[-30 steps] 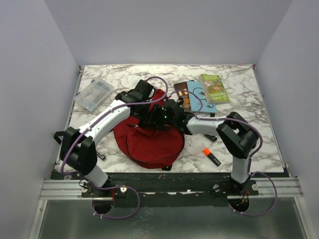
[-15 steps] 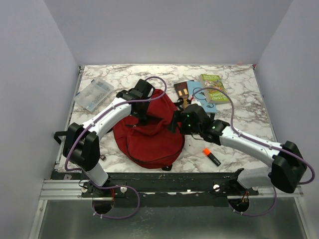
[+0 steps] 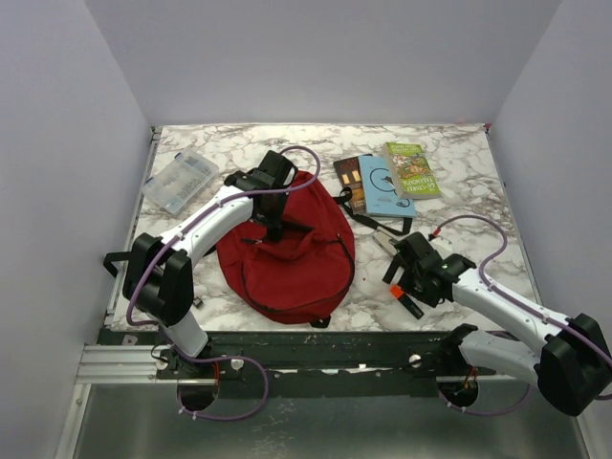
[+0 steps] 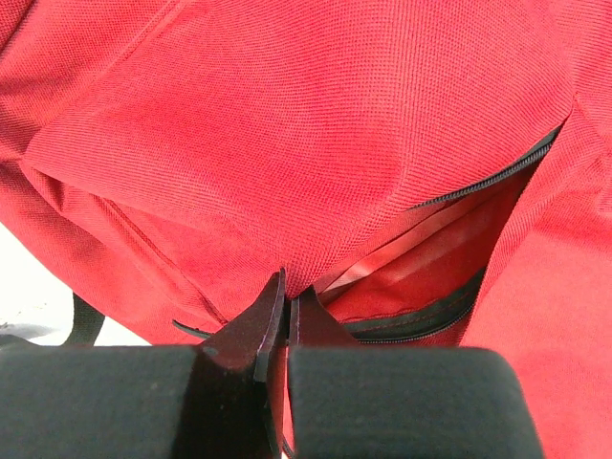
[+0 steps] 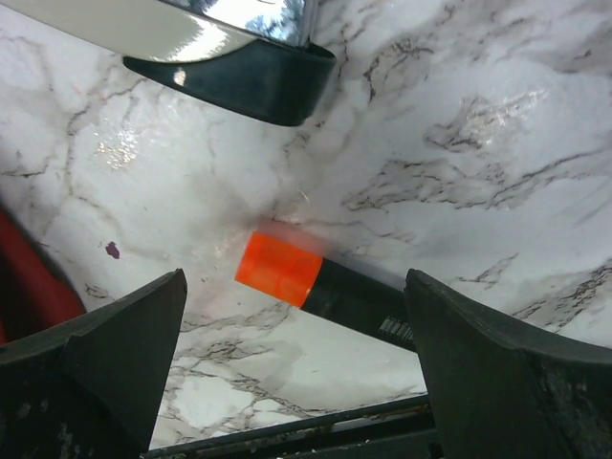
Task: Pack the student bag
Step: Pick up the stationery from the center of the board.
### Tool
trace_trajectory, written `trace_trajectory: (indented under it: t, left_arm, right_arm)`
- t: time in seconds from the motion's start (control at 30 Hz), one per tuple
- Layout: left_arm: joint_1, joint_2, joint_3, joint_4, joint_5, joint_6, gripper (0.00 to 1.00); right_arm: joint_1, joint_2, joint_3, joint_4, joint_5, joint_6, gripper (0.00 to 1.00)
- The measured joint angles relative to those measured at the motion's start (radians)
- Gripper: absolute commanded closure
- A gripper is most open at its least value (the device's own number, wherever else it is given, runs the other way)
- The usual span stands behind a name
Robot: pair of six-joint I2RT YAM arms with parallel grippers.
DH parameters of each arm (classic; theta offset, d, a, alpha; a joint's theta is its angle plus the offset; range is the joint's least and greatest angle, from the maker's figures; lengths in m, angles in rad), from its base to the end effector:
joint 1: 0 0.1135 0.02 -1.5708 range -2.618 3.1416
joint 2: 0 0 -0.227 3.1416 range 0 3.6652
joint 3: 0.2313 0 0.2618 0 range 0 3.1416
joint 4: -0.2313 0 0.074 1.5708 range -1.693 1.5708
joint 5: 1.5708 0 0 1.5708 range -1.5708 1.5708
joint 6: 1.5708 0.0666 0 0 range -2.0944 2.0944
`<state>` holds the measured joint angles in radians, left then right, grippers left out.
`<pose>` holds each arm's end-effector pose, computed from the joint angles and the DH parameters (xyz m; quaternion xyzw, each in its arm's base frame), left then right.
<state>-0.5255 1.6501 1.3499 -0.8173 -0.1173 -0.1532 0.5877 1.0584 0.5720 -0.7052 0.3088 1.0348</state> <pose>0.3158 -0.1741 0.1958 0.1671 0.9584 -0.0208 0.2305 0.1884 0.1012 0.1176 0.2434 0.9398 0.0310 0.2378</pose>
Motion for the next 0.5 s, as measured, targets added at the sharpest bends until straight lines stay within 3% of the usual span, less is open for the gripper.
trace_trajectory:
  t: [0.37,0.5]
  left_arm:
    - [0.001,-0.018,0.000,0.000,0.044,0.000,1.00]
    - [0.001,-0.027,0.000,0.000,0.062,0.000,1.00]
  right_arm:
    - [-0.007,-0.006,-0.066,0.048,-0.126,0.030,0.05]
    - [0.006,0.020,-0.065,0.098,-0.167,0.023,0.16]
